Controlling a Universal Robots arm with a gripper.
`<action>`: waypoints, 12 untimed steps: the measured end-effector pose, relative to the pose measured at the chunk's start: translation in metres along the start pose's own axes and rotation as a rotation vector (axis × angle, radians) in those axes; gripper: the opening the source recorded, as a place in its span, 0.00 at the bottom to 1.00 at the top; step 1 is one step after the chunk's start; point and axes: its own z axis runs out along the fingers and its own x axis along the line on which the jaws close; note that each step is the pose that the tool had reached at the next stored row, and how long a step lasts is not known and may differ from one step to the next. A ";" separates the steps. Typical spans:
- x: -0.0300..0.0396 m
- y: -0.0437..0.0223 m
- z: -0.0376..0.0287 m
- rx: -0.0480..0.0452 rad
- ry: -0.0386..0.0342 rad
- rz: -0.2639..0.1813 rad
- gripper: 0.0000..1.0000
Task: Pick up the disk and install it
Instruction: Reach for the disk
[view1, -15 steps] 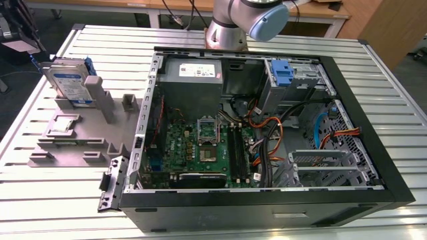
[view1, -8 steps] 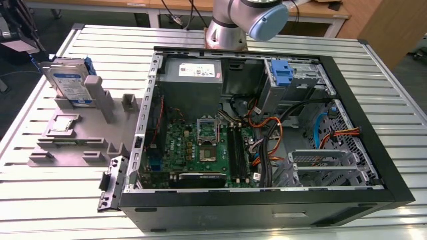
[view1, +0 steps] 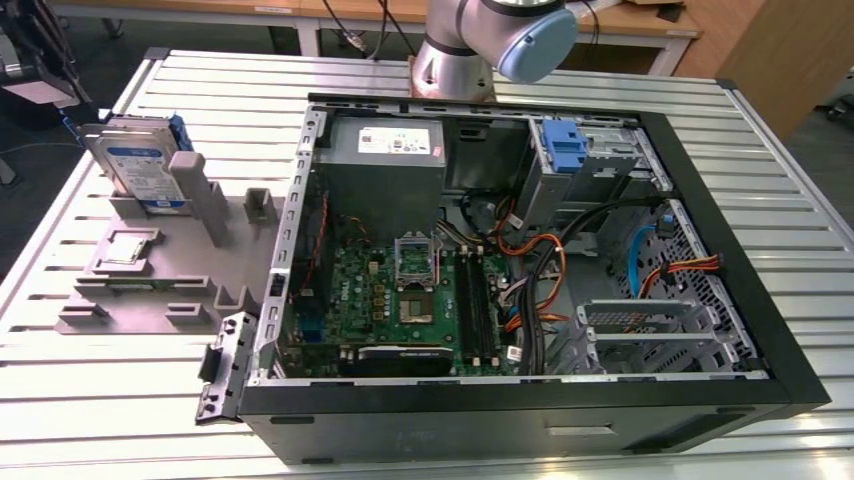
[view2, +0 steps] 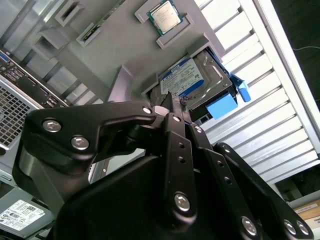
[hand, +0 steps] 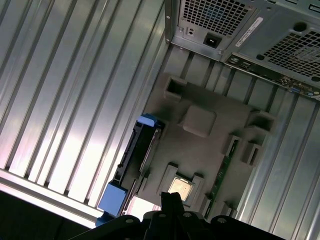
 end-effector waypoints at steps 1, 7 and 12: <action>0.0001 0.0000 0.0000 -0.0001 -0.0001 0.004 0.10; 0.0006 0.0002 0.0008 -0.0018 -0.0019 0.048 0.10; 0.0006 0.0002 0.0008 -0.0020 -0.0019 0.048 0.10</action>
